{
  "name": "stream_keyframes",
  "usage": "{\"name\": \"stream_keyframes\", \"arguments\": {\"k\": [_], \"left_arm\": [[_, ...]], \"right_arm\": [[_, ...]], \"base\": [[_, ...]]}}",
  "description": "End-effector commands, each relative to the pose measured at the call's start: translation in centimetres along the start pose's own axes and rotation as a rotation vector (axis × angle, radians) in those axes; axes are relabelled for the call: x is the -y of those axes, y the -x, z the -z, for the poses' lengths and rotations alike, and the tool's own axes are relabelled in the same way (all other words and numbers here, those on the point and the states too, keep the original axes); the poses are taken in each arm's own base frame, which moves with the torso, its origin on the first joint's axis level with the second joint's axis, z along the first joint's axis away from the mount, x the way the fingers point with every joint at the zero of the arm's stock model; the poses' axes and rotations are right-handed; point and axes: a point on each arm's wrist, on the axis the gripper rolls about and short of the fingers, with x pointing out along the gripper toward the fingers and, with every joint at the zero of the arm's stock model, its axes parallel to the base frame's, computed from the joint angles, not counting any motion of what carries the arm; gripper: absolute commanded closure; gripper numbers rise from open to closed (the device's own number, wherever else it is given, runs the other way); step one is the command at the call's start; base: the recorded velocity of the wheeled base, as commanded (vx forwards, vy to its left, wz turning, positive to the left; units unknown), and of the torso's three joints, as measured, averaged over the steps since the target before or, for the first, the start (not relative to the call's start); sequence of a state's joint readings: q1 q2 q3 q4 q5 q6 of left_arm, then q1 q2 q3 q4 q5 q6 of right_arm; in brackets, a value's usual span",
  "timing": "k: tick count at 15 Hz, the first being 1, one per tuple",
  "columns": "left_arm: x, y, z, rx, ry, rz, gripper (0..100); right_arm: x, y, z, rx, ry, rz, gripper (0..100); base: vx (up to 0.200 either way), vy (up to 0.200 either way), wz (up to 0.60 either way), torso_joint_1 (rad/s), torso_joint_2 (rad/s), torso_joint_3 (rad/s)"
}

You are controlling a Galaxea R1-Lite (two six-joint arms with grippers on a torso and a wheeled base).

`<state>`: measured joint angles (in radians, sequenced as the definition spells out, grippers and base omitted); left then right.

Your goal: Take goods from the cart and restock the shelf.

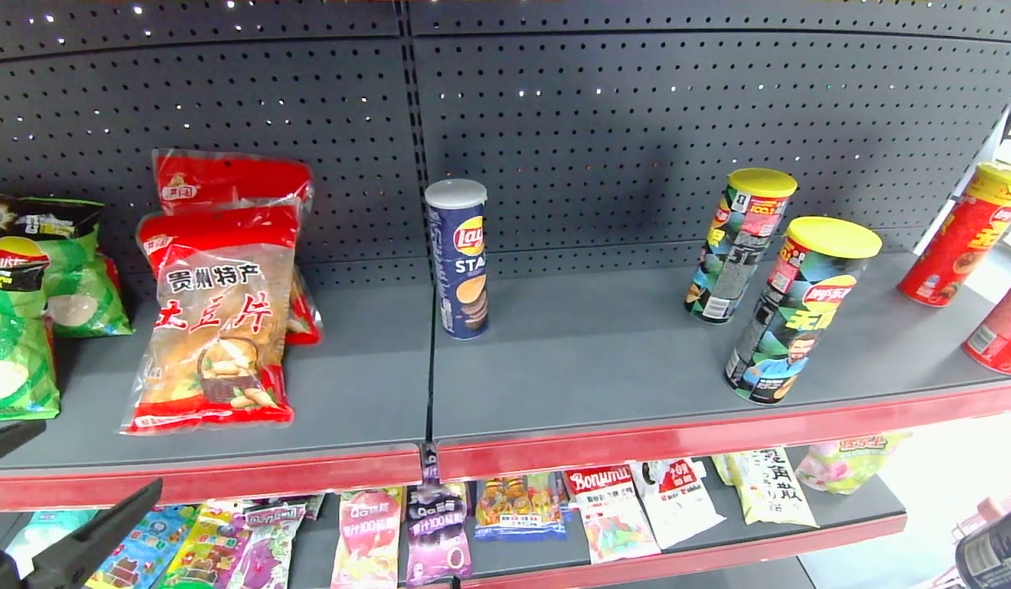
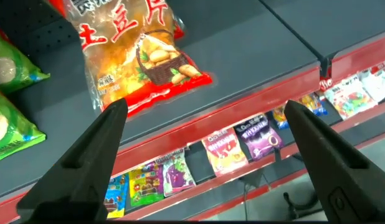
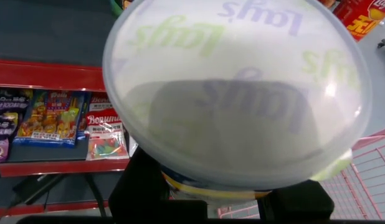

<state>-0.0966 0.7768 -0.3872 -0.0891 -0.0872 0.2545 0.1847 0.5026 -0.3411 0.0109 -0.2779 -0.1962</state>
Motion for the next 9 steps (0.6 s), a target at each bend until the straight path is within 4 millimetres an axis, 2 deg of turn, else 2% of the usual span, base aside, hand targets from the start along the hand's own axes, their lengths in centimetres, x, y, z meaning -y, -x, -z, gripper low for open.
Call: {"name": "stream_keyframes", "arguments": {"k": [1, 2, 3, 4, 7, 9], "left_arm": [[-0.2, -1.1, -0.6, -0.011, 0.0, 0.006, 0], [-0.4, -1.7, -0.9, -0.005, -0.001, 0.005, 0], [-0.6, -4.0, -1.8, 0.018, -0.003, 0.011, 0], [-0.5, -5.6, -2.3, 0.039, -0.008, 0.03, 0], [1.5, -11.7, -4.5, 0.095, 0.064, 0.166, 0], [1.3, -15.8, -6.5, 0.134, 0.099, 0.085, 0]], "right_arm": [[0.0, -0.1, 0.1, -0.01, 0.001, -0.002, 100], [0.0, -0.1, 0.1, -0.009, 0.002, -0.003, 100], [-0.2, -0.3, 0.5, -0.03, 0.007, 0.001, 100], [-0.2, -0.4, 0.6, -0.035, 0.007, -0.002, 100], [-0.3, -0.8, 0.3, -0.043, 0.005, -0.007, 100], [-0.2, -0.7, 0.4, -0.045, 0.006, -0.001, 100]], "base": [[0.0, 0.0, 0.0, 0.0, 0.0, 0.0], [0.0, 0.0, 0.0, 0.0, 0.0, 0.0], [0.0, 0.0, 0.0, 0.0, 0.0, 0.0], [0.0, 0.0, 0.0, 0.0, 0.0, 0.0], [0.0, 0.0, 0.0, 0.0, 0.0, 0.0], [0.0, 0.0, 0.0, 0.0, 0.0, 0.0]]}}
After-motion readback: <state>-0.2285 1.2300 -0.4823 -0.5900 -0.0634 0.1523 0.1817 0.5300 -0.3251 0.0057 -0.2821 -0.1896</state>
